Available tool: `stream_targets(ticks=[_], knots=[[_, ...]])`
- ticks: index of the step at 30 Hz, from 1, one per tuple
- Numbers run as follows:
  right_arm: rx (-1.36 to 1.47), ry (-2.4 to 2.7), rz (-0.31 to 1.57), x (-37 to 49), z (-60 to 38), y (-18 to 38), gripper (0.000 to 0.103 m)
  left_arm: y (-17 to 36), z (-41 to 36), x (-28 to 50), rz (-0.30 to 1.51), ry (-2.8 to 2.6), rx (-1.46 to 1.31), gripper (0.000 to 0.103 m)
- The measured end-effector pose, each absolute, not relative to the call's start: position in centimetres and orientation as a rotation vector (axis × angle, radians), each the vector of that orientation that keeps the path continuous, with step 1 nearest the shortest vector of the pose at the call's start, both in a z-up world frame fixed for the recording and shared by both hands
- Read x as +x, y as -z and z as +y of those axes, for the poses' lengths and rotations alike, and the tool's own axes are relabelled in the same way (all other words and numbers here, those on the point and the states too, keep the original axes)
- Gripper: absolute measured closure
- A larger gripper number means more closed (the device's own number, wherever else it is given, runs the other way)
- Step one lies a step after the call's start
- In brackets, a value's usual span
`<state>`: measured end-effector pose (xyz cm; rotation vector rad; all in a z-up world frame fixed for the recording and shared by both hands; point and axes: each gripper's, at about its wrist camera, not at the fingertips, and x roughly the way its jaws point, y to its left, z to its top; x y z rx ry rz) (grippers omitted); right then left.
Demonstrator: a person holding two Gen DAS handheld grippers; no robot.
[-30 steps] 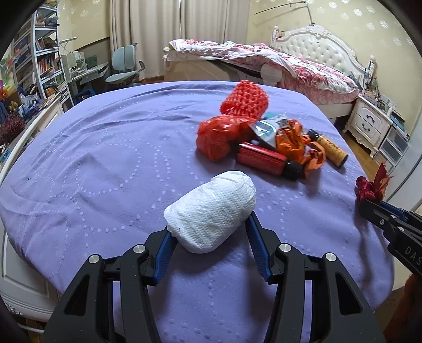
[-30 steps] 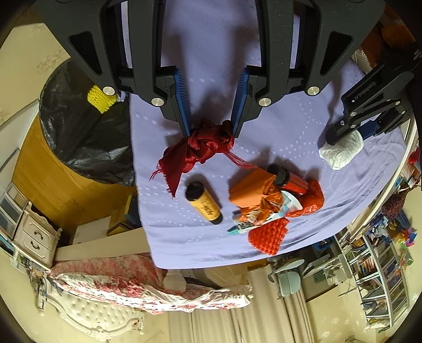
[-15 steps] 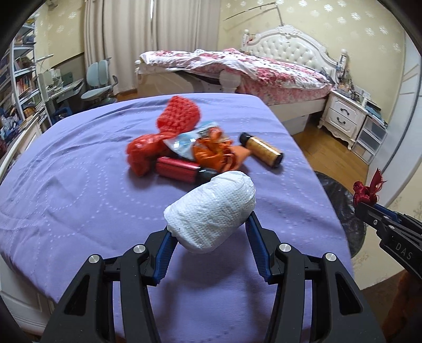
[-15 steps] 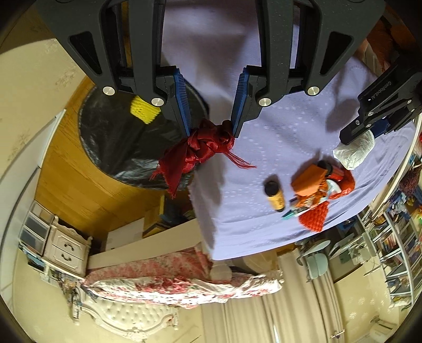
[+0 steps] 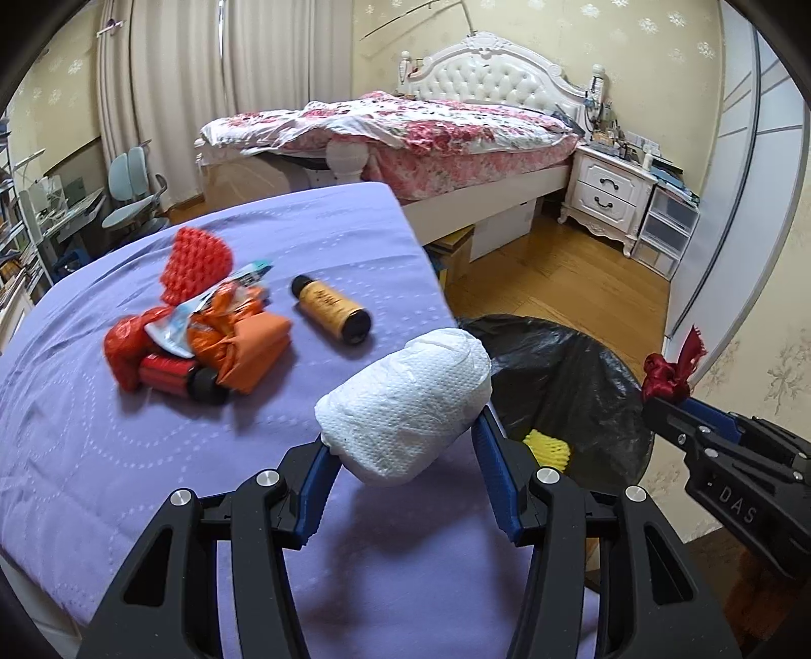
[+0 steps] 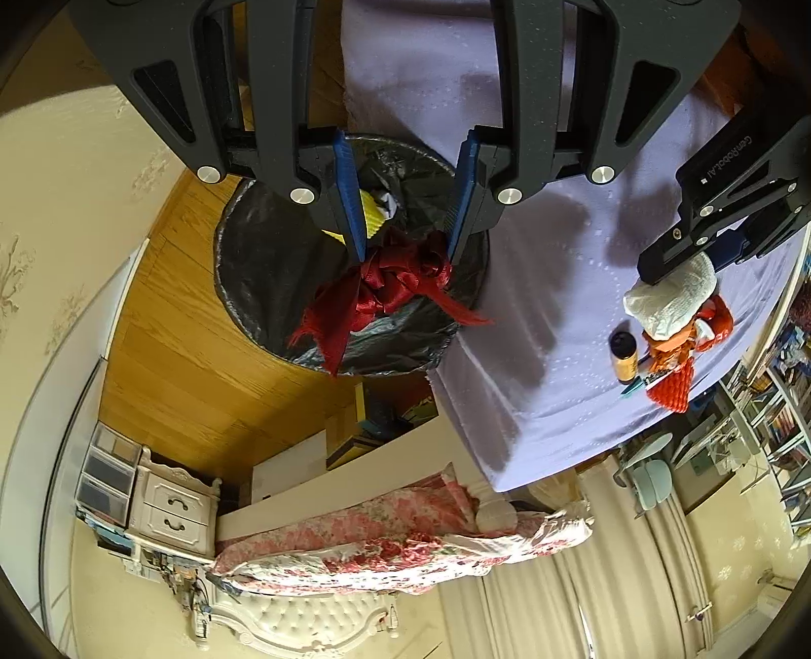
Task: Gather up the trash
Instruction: 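Carry the tissue and red ribbon over the bin and release both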
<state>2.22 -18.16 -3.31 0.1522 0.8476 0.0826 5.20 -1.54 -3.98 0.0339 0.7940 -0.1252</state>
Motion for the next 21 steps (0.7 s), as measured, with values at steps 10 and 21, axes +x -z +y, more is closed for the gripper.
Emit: stream_targets(ticks=[10,21], knots=[[0.174,-0.067,0.85,3.5,-20.1,3.9,0.072,4.1,-5.1,7.3,0.795,0.153,0.07,0.051],[0.183,-0.054,0.857,4.5,-21.4,4.3,0.072,4.5,-6.9,8.9,0.791,0.145,0.115,0.051]])
